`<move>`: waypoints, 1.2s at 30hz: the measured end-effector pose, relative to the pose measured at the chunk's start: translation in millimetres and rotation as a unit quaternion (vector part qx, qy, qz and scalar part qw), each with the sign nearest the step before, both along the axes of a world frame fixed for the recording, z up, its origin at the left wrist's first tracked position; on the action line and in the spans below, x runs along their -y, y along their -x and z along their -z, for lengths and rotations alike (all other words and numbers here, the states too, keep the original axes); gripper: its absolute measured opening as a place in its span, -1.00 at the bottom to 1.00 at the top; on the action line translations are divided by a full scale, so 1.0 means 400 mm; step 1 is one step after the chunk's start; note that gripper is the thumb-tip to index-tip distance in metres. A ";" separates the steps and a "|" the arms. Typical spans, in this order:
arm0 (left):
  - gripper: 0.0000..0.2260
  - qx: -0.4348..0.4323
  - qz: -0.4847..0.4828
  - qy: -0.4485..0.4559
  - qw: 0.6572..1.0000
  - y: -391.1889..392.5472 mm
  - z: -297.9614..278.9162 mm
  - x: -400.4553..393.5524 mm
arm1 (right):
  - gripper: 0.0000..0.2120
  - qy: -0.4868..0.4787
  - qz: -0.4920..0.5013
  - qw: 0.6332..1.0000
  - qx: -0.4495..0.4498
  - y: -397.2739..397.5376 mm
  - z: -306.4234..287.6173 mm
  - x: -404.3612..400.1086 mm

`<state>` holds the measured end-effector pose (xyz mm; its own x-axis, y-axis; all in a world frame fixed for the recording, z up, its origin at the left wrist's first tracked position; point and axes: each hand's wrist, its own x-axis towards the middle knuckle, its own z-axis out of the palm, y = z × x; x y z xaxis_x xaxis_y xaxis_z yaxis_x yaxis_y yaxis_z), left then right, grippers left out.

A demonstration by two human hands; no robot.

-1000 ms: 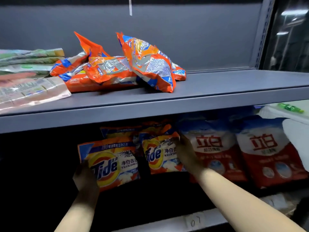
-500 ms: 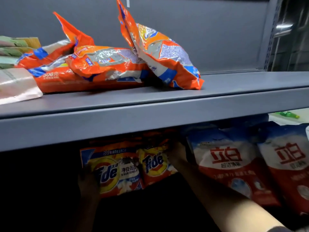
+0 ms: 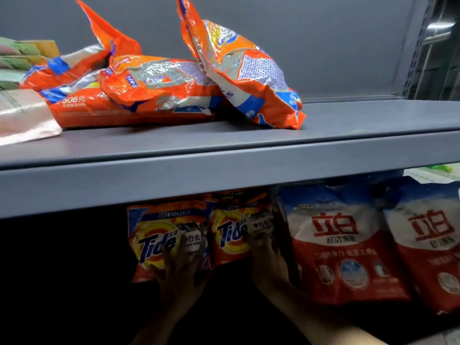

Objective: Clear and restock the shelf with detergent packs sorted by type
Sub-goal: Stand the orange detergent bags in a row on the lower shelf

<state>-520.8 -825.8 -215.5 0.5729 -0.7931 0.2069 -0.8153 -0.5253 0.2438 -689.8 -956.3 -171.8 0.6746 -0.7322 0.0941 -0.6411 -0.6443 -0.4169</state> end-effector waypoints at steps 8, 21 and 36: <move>-0.39 0.014 0.018 -0.032 0.999 -0.026 -0.019 0.035 | -0.28 -0.075 -0.030 0.997 -0.023 -0.026 0.016 0.040; -0.60 -0.046 -0.042 0.006 0.998 0.162 -0.193 -0.056 | -0.47 -0.097 -0.076 0.992 0.008 0.109 -0.062 -0.033; -0.74 0.057 -0.098 0.057 0.992 0.519 -0.573 -0.287 | -0.64 0.006 -0.159 0.987 -0.029 0.405 -0.456 -0.219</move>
<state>-728.3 -711.0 13.9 0.6817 -0.6366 0.3607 -0.7258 -0.6508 0.2230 -851.9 -868.8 10.7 0.8744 -0.4819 0.0563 -0.4285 -0.8215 -0.3763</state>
